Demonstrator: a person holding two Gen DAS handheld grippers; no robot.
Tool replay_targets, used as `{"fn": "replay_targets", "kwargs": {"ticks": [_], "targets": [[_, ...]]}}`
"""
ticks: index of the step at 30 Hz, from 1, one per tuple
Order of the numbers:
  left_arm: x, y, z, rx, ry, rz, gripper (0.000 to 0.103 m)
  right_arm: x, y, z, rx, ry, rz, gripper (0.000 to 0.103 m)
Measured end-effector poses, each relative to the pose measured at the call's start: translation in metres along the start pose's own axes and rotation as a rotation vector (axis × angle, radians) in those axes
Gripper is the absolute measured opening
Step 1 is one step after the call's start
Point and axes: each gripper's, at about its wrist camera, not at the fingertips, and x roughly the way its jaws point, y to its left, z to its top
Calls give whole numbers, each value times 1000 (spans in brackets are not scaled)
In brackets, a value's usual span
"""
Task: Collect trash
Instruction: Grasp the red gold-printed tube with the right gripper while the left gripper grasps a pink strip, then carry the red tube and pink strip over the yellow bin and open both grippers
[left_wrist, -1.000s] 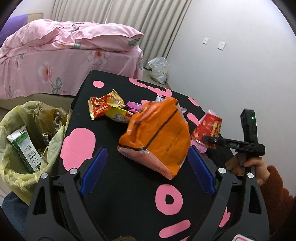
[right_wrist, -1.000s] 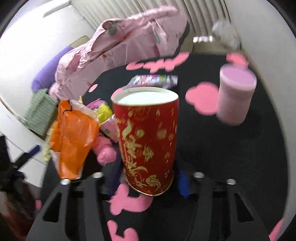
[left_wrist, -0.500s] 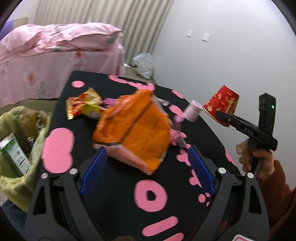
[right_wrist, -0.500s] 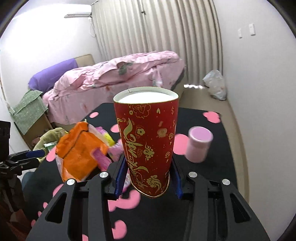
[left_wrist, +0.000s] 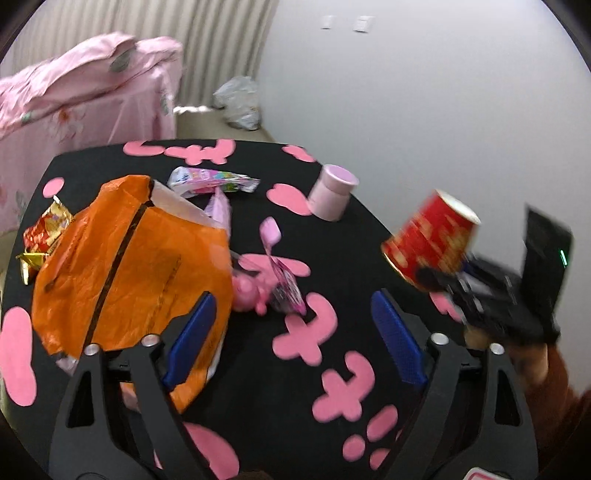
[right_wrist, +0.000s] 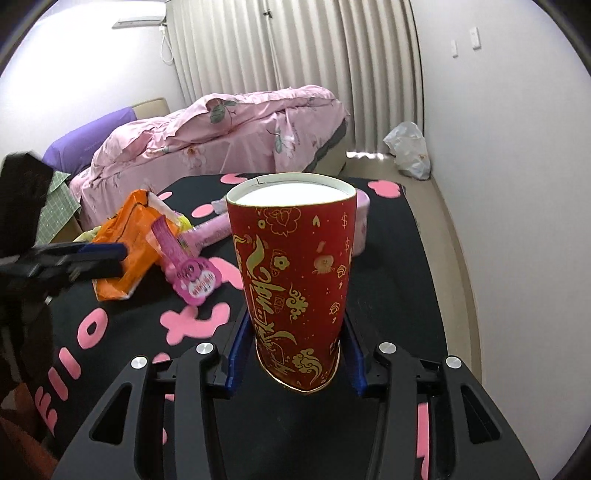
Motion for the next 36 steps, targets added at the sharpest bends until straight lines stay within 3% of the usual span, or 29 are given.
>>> {"fn": "replay_targets", "kwargs": {"ticks": [5, 11, 13, 15, 19, 23, 36], "targets": [[20, 7, 12, -39, 8, 120, 63, 3, -8, -13, 38, -10, 12, 42], [41, 16, 21, -96, 37, 164, 48, 9, -8, -18, 64, -6, 53, 42], [46, 15, 21, -94, 44, 190, 30, 7, -7, -18, 64, -14, 55, 42], [48, 14, 21, -97, 53, 175, 19, 7, -6, -19, 64, -9, 63, 42], [31, 9, 17, -91, 21, 128, 10, 7, -2, -18, 62, -9, 71, 42], [0, 3, 12, -76, -27, 111, 8, 7, 4, -16, 56, -12, 84, 42], [-94, 22, -18, -75, -140, 203, 8, -4, 47, 7, -32, -41, 104, 42]]}}
